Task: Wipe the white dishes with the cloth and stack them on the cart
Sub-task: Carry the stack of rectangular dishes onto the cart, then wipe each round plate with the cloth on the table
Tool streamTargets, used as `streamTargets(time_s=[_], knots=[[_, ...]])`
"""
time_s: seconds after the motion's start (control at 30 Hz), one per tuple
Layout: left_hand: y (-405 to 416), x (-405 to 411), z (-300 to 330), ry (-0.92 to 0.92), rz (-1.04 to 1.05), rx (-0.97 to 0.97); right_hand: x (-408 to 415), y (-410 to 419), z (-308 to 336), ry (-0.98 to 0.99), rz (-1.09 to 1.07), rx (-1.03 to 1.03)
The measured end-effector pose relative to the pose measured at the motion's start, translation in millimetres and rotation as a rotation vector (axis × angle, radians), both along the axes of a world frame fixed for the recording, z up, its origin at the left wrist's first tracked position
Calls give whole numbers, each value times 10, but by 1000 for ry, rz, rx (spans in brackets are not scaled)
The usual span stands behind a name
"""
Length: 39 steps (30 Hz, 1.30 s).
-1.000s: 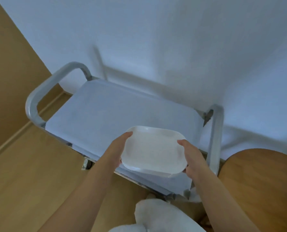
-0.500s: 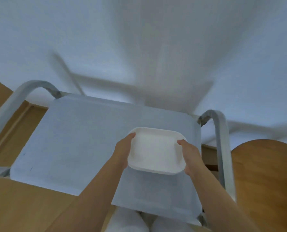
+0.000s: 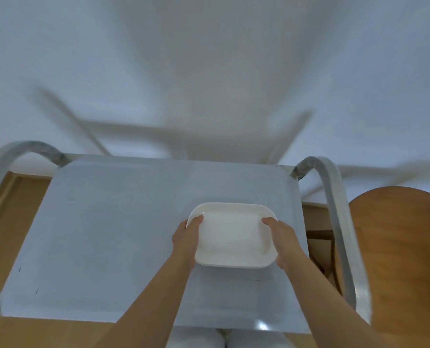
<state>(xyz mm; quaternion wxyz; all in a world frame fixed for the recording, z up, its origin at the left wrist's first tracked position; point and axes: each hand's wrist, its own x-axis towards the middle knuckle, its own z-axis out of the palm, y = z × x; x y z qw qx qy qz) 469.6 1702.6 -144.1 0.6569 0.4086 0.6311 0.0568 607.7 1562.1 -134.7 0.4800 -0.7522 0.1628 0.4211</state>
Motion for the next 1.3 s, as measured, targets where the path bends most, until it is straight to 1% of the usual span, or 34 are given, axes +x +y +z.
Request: streamTargets(time_s=[0.13, 0.23, 0.3, 0.37, 0.4, 0.47, 0.53, 0.67, 0.8, 1.0, 1.1, 1.2, 1.3], knots=[[-7, 16, -3, 0, -10, 8, -9, -23, 18, -30, 15, 3], [36, 24, 5, 49, -103, 24, -14, -31, 34, -47, 27, 5], [62, 49, 39, 150, -179, 135, -22, -42, 34, -121, 68, -3], [55, 98, 148, 237, -175, 284, -42, -55, 55, -234, 112, -37], [30, 133, 218, 240, -155, 340, -51, -61, 80, -279, 119, -51], [-51, 214, 344, 184, -167, 429, -79, -77, 155, -332, 103, -55], [-172, 309, 441, 101, -221, 481, -100, -123, 243, -367, 70, -25], [-489, 509, 632, -41, -283, 462, -134, -326, 483, -420, 20, 66], [-944, 631, 817, -175, -351, 419, -185, -740, 712, -471, -47, 138], [-1869, 779, 1074, -327, -424, 430, -248, -1718, 889, -470, -170, 195], [-2443, 827, 1120, -367, -459, 443, -290, -2313, 878, -493, -167, 165], [-3004, 849, 1073, -385, -484, 438, -318, -2919, 854, -521, -142, 109], [-3615, 862, 926, -342, -633, 439, -341, -3633, 809, -511, -150, 49]])
